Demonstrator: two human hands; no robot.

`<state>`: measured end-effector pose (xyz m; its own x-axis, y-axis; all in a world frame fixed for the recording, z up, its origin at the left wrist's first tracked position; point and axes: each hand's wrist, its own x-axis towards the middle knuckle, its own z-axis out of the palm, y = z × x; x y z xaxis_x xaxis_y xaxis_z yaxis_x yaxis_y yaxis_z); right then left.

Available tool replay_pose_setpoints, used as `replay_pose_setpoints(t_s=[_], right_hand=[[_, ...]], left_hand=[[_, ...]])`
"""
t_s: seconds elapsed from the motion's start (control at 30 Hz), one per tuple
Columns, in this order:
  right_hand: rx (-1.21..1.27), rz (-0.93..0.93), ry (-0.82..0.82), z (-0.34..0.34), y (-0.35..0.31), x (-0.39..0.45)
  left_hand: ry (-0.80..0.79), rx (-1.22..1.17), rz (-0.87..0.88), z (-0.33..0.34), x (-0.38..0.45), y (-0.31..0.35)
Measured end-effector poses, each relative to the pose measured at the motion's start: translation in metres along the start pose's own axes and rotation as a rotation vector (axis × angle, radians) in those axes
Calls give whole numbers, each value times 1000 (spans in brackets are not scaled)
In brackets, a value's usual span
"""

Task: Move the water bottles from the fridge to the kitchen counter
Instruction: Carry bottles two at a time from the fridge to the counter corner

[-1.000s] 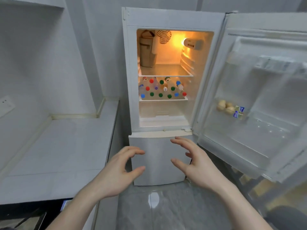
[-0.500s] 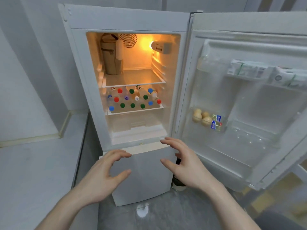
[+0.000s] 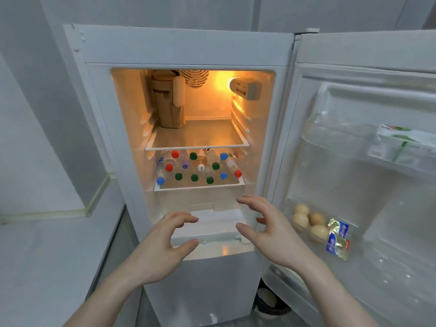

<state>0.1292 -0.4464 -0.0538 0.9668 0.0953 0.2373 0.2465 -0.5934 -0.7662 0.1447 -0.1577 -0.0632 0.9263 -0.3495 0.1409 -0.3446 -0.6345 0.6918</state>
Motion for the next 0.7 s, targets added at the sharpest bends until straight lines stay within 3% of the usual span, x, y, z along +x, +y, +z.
replay_pose_setpoints(t_s=[0.37, 0.7], right_hand=[[128, 88, -28, 34, 15, 99], [186, 222, 9, 89, 17, 211]], left_hand=[[35, -39, -94, -22, 93, -45], [116, -335, -320, -57, 230, -109]])
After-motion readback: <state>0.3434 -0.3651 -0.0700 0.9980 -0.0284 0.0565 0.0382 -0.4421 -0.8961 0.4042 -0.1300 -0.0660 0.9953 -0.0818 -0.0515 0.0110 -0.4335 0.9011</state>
